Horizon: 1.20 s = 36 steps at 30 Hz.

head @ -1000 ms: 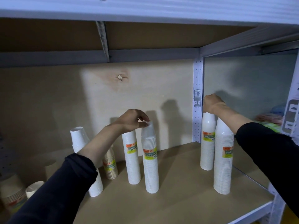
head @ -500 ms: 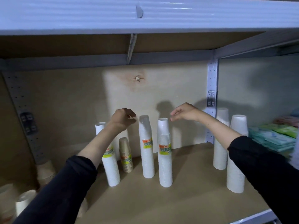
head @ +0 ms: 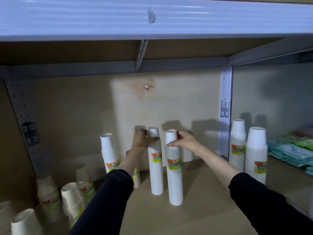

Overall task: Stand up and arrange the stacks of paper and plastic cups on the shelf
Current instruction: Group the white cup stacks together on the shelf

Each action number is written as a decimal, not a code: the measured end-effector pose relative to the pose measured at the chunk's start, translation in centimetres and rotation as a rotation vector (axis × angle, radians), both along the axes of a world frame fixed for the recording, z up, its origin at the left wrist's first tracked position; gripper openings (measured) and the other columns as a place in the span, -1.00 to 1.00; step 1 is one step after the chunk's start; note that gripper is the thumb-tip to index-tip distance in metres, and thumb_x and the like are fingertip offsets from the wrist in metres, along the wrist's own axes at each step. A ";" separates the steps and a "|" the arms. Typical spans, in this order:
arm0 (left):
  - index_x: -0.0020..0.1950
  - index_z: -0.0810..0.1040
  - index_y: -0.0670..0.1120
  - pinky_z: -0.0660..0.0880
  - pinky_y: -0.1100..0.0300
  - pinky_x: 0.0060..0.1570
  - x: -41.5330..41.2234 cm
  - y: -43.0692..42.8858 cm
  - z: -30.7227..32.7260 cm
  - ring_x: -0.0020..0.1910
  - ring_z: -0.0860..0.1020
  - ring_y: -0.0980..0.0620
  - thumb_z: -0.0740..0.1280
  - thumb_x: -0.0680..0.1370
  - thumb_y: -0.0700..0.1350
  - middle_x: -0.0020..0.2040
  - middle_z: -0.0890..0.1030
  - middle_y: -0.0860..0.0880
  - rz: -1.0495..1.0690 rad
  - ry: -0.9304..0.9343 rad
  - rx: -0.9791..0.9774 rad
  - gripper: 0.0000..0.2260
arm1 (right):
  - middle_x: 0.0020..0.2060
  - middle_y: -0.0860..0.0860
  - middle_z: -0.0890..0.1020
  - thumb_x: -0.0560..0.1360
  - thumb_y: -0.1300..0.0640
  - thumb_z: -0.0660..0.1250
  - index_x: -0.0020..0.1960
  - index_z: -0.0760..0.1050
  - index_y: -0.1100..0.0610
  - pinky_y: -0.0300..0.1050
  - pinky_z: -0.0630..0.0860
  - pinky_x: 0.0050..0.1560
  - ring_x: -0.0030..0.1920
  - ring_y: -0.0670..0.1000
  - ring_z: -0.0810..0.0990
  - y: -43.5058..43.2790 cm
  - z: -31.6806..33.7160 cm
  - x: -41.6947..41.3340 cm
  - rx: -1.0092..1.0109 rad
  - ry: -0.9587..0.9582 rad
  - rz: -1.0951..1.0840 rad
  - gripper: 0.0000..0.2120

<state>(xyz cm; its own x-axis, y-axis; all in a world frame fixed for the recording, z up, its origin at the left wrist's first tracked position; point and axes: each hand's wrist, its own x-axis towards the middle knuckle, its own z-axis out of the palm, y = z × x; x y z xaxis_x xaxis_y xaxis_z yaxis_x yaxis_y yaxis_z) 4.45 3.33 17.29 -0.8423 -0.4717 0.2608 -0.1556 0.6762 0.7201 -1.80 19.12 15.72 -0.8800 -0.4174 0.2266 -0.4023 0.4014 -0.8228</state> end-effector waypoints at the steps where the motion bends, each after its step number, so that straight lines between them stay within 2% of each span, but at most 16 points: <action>1: 0.20 0.47 -0.30 0.41 0.10 0.01 -0.2 0.1 -0.3 0.15 0.52 -0.15 0.44 0.43 -0.03 0.20 0.57 -0.22 -0.004 -0.007 -0.016 -0.53 | 0.01 0.08 0.66 0.29 0.15 0.52 0.09 0.58 0.18 -0.02 0.51 0.21 0.06 0.06 0.61 -0.1 -0.3 0.0 -0.015 0.000 -0.012 -0.61; 3: 0.18 0.48 -0.30 0.44 0.11 0.01 -0.4 0.3 -0.7 0.16 0.54 -0.16 0.46 0.42 -0.03 0.17 0.58 -0.22 -0.008 0.006 -0.028 -0.54 | -0.04 0.05 0.65 0.28 0.14 0.53 0.05 0.59 0.17 -0.05 0.52 0.16 0.02 0.04 0.61 -0.2 -0.5 0.0 -0.045 0.000 -0.038 -0.64; 5: 0.15 0.50 -0.30 0.43 0.12 -0.05 -0.2 0.4 -0.7 0.13 0.55 -0.17 0.47 0.41 -0.05 0.14 0.60 -0.22 -0.010 0.033 -0.024 -0.55 | -0.16 0.03 0.61 0.27 0.15 0.54 -0.14 0.59 0.13 -0.13 0.51 -0.02 -0.10 0.00 0.57 -0.1 -0.4 0.0 -0.052 0.014 -0.053 -0.79; 7: 0.12 0.52 -0.29 0.39 0.18 -0.13 0.4 0.3 -0.7 0.07 0.56 -0.16 0.49 0.39 -0.07 0.11 0.61 -0.21 -0.018 0.054 -0.015 -0.58 | -0.25 0.03 0.56 0.26 0.16 0.54 -0.29 0.52 0.10 -0.19 0.40 -0.17 -0.19 -0.04 0.49 0.2 0.1 0.0 -0.048 0.035 -0.063 -0.81; 10: 0.10 0.54 -0.23 0.46 0.14 -0.08 1.6 -0.2 -0.8 -0.05 0.56 -0.08 0.52 0.35 -0.06 0.08 0.63 -0.17 -0.038 0.086 -0.020 -0.58 | -0.25 0.04 0.56 0.26 0.17 0.54 -0.21 0.56 0.14 -0.21 0.38 -0.17 -0.19 -0.04 0.49 0.5 0.8 0.2 -0.051 0.050 -0.052 -0.81; 12: 0.10 0.55 -0.22 0.53 0.09 0.04 2.6 -0.5 -0.8 0.03 0.59 -0.09 0.53 0.33 -0.05 0.08 0.64 -0.15 -0.045 0.102 -0.018 -0.57 | -0.28 0.04 0.55 0.26 0.17 0.55 -0.27 0.53 0.12 -0.21 0.35 -0.26 -0.21 -0.04 0.48 0.6 1.2 0.5 -0.053 0.061 -0.045 -0.81; 14: 0.11 0.56 -0.21 0.54 0.09 0.05 3.8 -0.6 -0.6 0.04 0.60 -0.08 0.53 0.32 -0.07 0.08 0.65 -0.13 -0.056 0.117 0.005 -0.57 | -0.32 0.03 0.51 0.26 0.18 0.55 -0.32 0.50 0.13 -0.21 0.30 -0.33 -0.23 -0.03 0.44 0.5 1.6 1.0 -0.048 0.070 -0.033 -0.79; 16: 0.11 0.56 -0.21 0.48 0.17 -0.06 5.1 -0.4 -0.2 -0.01 0.59 -0.05 0.52 0.34 -0.08 0.05 0.63 -0.10 -0.064 0.126 0.011 -0.59 | -0.29 0.05 0.53 0.24 0.17 0.55 -0.23 0.57 0.19 -0.19 0.32 -0.31 -0.22 -0.03 0.46 0.4 1.6 1.4 -0.060 0.071 -0.034 -0.80; 19: 0.07 0.56 -0.23 0.38 0.23 -0.16 7.0 -0.2 0.3 -0.12 0.52 -0.02 0.51 0.35 -0.05 -0.10 0.56 -0.07 -0.058 0.125 -0.058 -0.61 | -0.25 0.06 0.56 0.20 0.17 0.57 -0.11 0.61 0.35 -0.18 0.39 -0.21 -0.19 -0.03 0.50 0.3 1.3 2.0 -0.080 0.038 -0.039 -0.65; 21: 0.01 0.56 -0.22 0.34 0.34 -0.31 8.1 0.0 0.4 -0.25 0.45 0.05 0.51 0.35 -0.04 -0.23 0.50 0.01 -0.063 0.128 -0.094 -0.65 | -0.26 0.07 0.56 0.14 0.14 0.59 -0.10 0.60 0.39 -0.14 0.39 -0.16 -0.19 -0.02 0.50 0.3 0.9 2.5 -0.083 0.017 -0.030 -0.55; 23: -0.04 0.56 -0.20 0.32 0.40 -0.47 8.9 0.1 0.3 -0.32 0.43 0.08 0.52 0.35 -0.06 -0.29 0.48 0.04 -0.082 0.137 -0.096 -0.69 | -0.26 0.07 0.57 0.13 0.14 0.59 -0.11 0.61 0.38 -0.11 0.42 -0.14 -0.18 -0.02 0.50 0.2 0.6 3.1 -0.084 0.011 -0.018 -0.56; 27: -0.06 0.55 -0.21 0.28 0.37 -0.45 9.9 0.3 -0.1 -0.22 0.45 0.02 0.52 0.35 -0.07 -0.20 0.51 -0.04 -0.088 0.134 -0.099 -0.69 | -0.22 0.08 0.61 0.15 0.16 0.59 -0.10 0.62 0.36 -0.08 0.48 -0.07 -0.14 0.00 0.55 0.1 0.4 4.2 -0.077 -0.014 0.009 -0.60; 30: 0.01 0.57 -0.27 0.34 0.29 -0.37 10.1 0.5 -0.4 -0.19 0.47 0.01 0.52 0.35 -0.05 -0.18 0.53 -0.05 -0.087 0.131 -0.093 -0.62 | -0.31 0.04 0.58 0.16 0.17 0.59 -0.31 0.59 0.18 -0.09 0.47 -0.08 -0.17 0.00 0.54 0.0 0.4 4.7 -0.066 -0.010 0.010 -0.79; 32: 0.04 0.56 -0.27 0.38 0.22 -0.24 10.0 0.6 -0.5 -0.17 0.48 0.01 0.52 0.35 -0.04 -0.16 0.54 -0.05 -0.085 0.130 -0.095 -0.59 | -0.39 -0.01 0.54 0.15 0.17 0.59 -0.41 0.52 0.10 -0.07 0.47 -0.09 -0.20 0.01 0.52 0.0 0.6 5.2 -0.063 0.001 0.011 -0.77; 36: 0.09 0.55 -0.26 0.37 0.38 -0.38 9.7 0.7 -0.8 -0.16 0.48 0.02 0.52 0.36 -0.06 -0.12 0.55 -0.07 -0.110 0.136 -0.071 -0.59 | -0.43 0.00 0.48 0.17 0.17 0.58 -0.46 0.45 0.12 -0.07 0.42 -0.16 -0.24 0.01 0.47 -0.2 0.7 5.6 -0.063 -0.003 0.015 -0.72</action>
<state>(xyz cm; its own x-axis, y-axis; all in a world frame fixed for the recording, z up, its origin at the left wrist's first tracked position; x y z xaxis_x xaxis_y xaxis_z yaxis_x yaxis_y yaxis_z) 14.15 4.02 16.47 -0.8425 -0.3553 0.4050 0.0173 0.7336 0.6794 3.80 18.95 16.37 -0.8743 -0.4159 0.2502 -0.4055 0.3427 -0.8474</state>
